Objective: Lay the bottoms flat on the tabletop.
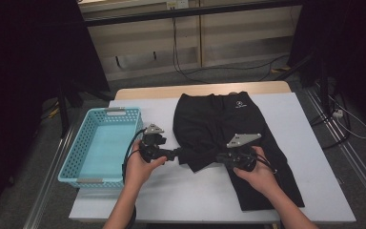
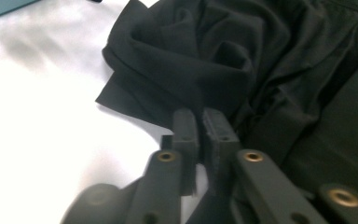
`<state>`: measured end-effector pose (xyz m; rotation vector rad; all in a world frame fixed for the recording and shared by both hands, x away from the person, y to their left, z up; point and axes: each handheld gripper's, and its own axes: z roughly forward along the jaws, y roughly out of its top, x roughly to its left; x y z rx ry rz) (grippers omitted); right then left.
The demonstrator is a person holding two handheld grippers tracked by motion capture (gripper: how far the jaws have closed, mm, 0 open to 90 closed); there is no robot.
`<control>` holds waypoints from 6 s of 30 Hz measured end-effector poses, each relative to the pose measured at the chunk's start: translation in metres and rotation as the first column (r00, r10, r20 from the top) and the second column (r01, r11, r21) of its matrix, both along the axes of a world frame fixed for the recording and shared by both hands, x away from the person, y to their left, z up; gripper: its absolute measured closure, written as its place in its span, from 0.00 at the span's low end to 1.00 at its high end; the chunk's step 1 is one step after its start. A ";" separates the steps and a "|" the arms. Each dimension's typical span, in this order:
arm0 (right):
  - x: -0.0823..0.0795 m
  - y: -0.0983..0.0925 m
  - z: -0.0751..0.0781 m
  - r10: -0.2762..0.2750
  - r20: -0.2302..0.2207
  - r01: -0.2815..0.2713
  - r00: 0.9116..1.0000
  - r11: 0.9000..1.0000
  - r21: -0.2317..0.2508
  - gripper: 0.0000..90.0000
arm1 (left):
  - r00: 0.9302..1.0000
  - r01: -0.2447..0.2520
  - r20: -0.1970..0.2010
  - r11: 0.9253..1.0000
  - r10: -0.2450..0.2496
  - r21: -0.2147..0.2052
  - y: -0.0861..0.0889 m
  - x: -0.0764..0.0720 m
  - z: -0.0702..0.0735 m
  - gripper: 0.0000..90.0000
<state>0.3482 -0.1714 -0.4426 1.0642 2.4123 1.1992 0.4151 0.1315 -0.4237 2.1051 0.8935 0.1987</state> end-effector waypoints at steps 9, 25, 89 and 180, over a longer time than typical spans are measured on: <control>-0.010 0.029 0.010 0.048 0.086 -0.047 0.995 0.999 -0.013 0.74 | 1.000 -0.001 0.007 1.000 0.001 -0.006 0.001 -0.003 0.004 0.18; 0.002 0.067 -0.012 0.116 0.009 -0.115 0.993 0.990 -0.088 0.76 | 1.000 -0.014 -0.001 1.000 0.014 -0.015 0.010 -0.002 0.004 0.18; -0.029 0.021 -0.002 0.148 0.001 -0.147 0.989 0.986 -0.078 0.97 | 0.995 -0.021 -0.102 1.000 0.021 0.003 -0.025 0.002 -0.021 0.42; -0.021 -0.015 0.013 -0.036 0.073 0.037 0.997 0.999 -0.009 0.79 | 0.988 -0.106 -0.113 0.994 0.104 -0.011 0.001 0.027 -0.014 0.98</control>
